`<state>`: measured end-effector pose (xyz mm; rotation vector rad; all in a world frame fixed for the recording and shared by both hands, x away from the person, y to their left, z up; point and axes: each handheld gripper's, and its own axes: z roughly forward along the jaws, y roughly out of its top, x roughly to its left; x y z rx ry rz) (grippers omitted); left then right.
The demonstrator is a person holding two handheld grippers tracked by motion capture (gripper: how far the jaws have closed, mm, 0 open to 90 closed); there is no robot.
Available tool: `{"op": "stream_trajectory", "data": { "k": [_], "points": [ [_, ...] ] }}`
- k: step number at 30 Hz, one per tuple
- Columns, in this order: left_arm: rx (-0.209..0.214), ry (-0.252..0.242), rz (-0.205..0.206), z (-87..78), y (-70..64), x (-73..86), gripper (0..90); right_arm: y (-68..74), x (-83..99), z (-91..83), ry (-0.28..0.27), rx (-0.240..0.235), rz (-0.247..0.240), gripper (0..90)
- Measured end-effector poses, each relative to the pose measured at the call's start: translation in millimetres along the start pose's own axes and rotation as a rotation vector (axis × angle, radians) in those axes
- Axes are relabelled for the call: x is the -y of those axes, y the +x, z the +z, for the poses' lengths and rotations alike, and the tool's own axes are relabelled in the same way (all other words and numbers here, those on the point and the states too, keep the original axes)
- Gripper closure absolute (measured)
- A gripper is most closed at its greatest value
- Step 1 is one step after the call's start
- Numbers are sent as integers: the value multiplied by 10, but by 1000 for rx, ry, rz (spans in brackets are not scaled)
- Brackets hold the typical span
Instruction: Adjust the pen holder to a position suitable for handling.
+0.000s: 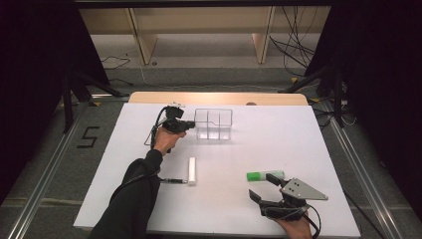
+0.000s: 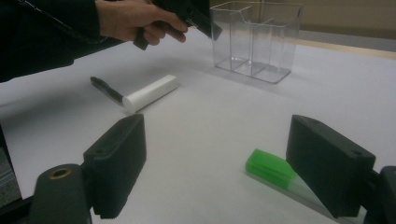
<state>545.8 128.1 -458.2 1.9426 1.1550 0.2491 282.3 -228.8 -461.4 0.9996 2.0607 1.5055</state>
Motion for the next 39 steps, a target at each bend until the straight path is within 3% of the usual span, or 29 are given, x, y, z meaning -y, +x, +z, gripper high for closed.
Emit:
{"op": "stream_trajectory", "data": {
  "k": [6,10,15,17,21,24,29,37,39],
  "points": [
    [13,-3,5,-45,17,25,882,-3,0,-5,-1,3,3,210],
    [19,-17,-21,-137,62,42,804,-5,1,-7,-2,5,4,210],
    [21,-2,-9,-262,77,107,660,0,-5,-12,-3,5,0,210],
    [34,-9,-24,-321,66,140,591,-3,-7,-24,-7,8,2,211],
    [89,21,22,-432,-33,188,476,-16,3,-6,-4,4,10,211],
    [125,24,34,-516,-97,207,395,-7,7,1,3,-1,3,211],
    [121,40,121,-657,-229,256,312,-16,28,13,10,-5,10,211],
    [117,77,184,-825,-305,308,242,-35,50,20,13,-4,10,210],
    [145,83,206,-912,-341,330,231,-37,48,3,9,-3,17,211]
  ]
}}
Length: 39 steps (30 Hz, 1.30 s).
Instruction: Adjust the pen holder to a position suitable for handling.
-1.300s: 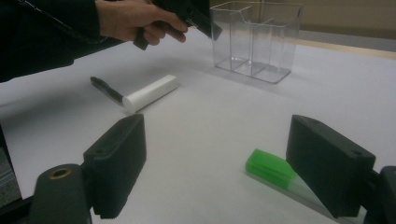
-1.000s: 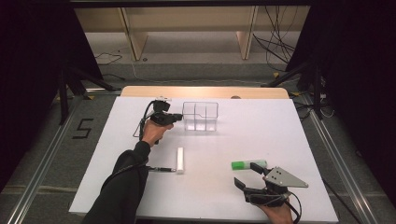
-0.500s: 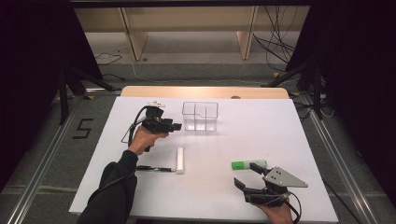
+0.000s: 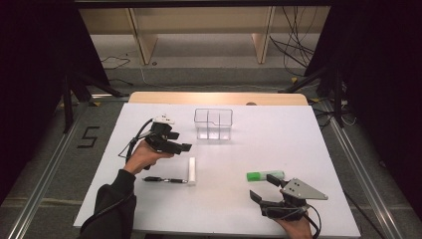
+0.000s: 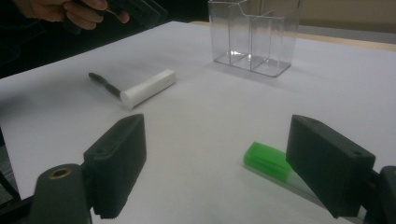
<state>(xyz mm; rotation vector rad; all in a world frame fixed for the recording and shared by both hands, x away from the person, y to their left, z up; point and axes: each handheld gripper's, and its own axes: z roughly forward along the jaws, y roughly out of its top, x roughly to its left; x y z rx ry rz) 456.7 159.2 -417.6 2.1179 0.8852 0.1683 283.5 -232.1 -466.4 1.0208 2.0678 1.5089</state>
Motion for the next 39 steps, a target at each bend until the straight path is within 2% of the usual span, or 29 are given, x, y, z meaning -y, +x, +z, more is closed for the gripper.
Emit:
{"op": "stream_trajectory", "data": {
  "k": [3,6,8,12,14,16,18,22,28,31,36,37,38,39],
  "points": [
    [-11,24,33,-54,-42,25,213,-7,5,-21,-6,4,-1,211],
    [10,20,38,-142,-73,40,204,-13,13,-22,-5,5,8,211],
    [9,17,39,-158,-80,48,204,-6,17,-12,1,3,3,211],
    [-4,45,45,-214,-88,89,204,2,12,-5,1,1,-4,211],
    [-18,70,64,-259,-97,135,204,-2,12,10,8,-1,-1,210],
    [-22,76,64,-269,-102,153,204,-1,12,16,7,-2,-2,210],
    [-29,107,67,-295,-89,207,204,9,7,21,9,-7,-10,210],
    [-44,134,84,-325,-76,258,204,3,13,24,12,-9,-12,210],
    [-42,168,105,-354,-76,304,194,9,17,10,12,-3,-12,210],
    [-52,215,146,-359,-92,324,189,12,22,7,14,-1,-13,210],
    [-61,242,160,-369,-99,351,189,7,24,-2,13,0,-11,210],
    [-67,267,173,-368,-106,376,189,6,24,-2,13,1,-12,210],
    [-67,267,173,-368,-106,376,189,6,24,-2,13,1,-12,210],
    [-75,298,185,-361,-111,412,189,12,20,2,14,0,-15,210]
  ]
}}
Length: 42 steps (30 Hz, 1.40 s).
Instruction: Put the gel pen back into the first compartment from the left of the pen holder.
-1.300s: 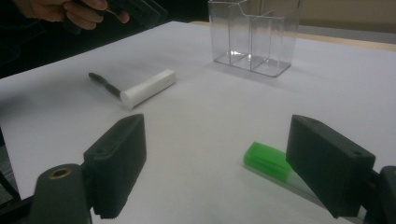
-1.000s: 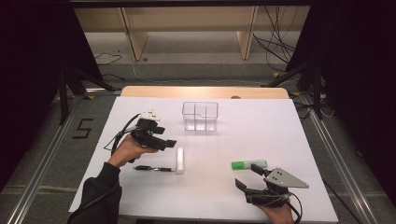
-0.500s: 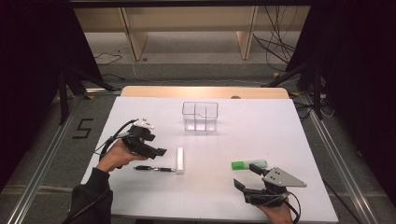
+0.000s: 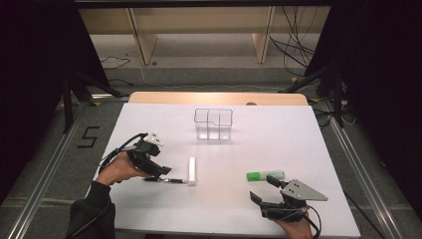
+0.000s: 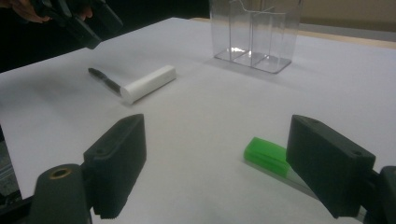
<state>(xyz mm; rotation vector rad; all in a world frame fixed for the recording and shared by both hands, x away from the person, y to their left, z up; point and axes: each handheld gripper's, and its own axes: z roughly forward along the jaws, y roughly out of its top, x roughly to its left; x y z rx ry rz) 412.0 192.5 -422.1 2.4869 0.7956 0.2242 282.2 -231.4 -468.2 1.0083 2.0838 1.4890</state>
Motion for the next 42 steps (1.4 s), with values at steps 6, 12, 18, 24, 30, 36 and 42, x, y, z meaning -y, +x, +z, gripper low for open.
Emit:
{"op": "stream_trajectory", "data": {
  "k": [6,12,18,24,30,36,42],
  "points": [
    [-5,67,13,41,10,77,190,16,-2,15,5,-4,-8,210],
    [0,113,18,69,31,140,199,10,3,15,5,-2,-2,210],
    [-9,191,61,88,28,196,233,25,0,29,10,-4,-5,210],
    [-7,245,78,125,28,263,277,78,-12,31,10,-6,-16,211],
    [1,252,82,132,51,286,337,61,-2,54,17,-10,-11,210],
    [17,272,119,229,36,287,375,55,-2,57,14,-9,-6,211],
    [12,307,171,293,33,250,418,58,0,72,23,-12,-5,212]
  ]
}}
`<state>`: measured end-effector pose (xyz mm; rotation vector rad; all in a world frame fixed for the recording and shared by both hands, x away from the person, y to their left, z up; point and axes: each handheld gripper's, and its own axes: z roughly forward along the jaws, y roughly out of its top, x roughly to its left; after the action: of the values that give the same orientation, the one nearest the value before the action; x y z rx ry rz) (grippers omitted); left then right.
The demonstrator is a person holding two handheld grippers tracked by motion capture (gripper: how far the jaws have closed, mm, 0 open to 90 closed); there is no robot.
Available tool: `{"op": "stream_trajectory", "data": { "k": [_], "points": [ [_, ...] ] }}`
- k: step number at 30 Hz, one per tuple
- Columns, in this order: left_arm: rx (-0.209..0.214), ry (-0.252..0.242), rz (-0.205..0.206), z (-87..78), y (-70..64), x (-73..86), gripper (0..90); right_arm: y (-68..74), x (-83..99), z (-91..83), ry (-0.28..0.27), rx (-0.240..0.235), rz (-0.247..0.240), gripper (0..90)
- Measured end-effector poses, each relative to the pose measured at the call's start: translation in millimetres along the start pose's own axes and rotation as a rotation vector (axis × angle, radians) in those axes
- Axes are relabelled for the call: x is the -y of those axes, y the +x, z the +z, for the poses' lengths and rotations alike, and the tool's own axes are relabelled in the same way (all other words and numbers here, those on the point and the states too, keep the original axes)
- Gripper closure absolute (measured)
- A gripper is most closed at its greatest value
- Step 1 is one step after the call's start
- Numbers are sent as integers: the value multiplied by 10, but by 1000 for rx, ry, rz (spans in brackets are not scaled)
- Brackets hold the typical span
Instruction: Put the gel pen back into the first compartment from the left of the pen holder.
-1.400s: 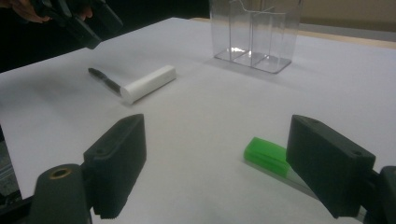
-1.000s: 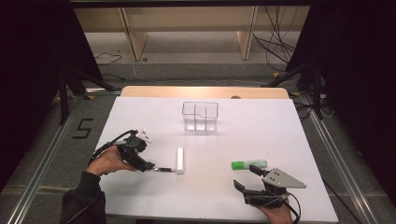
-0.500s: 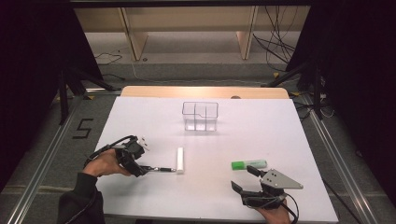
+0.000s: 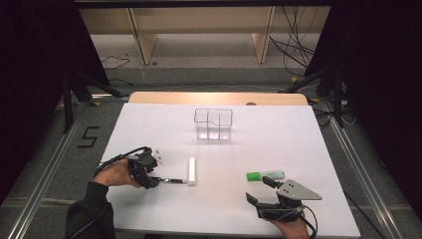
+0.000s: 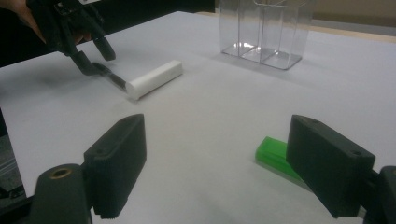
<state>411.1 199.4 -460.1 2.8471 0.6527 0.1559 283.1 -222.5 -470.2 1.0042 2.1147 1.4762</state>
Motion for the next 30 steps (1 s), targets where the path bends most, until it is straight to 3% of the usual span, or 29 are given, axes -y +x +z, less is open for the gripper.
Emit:
{"op": "stream_trajectory", "data": {
  "k": [11,16,22,30],
  "points": [
    [27,42,60,30,6,-87,515,1,0,3,3,-4,-2,213],
    [51,44,64,36,13,-93,570,1,-1,-3,3,-3,-6,214],
    [68,28,99,30,-13,-75,641,4,-2,-8,6,-2,-12,217],
    [77,41,139,25,-40,-90,735,28,-3,-10,14,-6,-23,218]
  ]
}}
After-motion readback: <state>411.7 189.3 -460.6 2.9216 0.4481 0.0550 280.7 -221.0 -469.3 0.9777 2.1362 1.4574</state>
